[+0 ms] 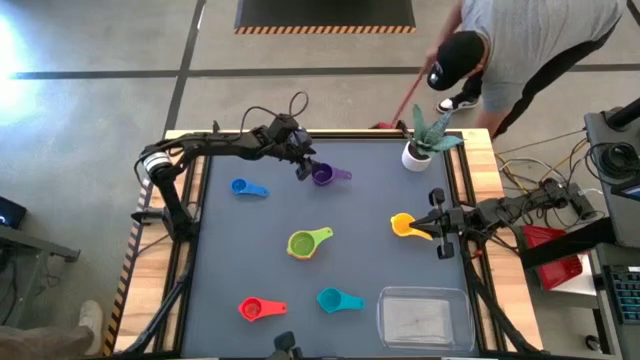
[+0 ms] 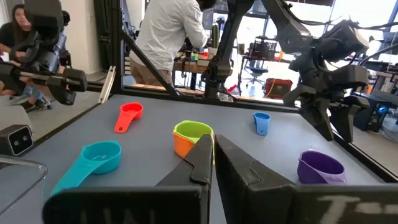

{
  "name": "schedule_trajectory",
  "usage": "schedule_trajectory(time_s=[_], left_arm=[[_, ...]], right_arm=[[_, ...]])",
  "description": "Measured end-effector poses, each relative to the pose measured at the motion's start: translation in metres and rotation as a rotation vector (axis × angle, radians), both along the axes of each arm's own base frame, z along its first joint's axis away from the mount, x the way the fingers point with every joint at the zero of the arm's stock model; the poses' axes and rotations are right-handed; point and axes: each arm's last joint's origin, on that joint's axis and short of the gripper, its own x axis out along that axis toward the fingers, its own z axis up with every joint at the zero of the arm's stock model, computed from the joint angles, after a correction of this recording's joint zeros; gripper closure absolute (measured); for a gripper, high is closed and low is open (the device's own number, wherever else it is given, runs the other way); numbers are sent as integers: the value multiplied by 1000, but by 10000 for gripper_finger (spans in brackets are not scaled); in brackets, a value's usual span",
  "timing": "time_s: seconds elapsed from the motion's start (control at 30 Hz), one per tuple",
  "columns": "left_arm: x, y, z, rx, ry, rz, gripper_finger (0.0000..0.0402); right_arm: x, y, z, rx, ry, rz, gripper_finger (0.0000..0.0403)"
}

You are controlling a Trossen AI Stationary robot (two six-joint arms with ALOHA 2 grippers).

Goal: Nest measuring cups in basket
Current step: Stack the purple measuring cup on top of the green measuring cup

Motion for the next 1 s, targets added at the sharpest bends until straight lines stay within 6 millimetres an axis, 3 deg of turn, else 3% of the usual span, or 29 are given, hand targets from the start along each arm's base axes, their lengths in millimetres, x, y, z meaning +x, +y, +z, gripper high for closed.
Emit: schedule_trajectory(time_s=[1.0], left_arm=[[-3,0,-6,-12,39,71,170]], right_arm=[[0,0,0,0,0,0,394]])
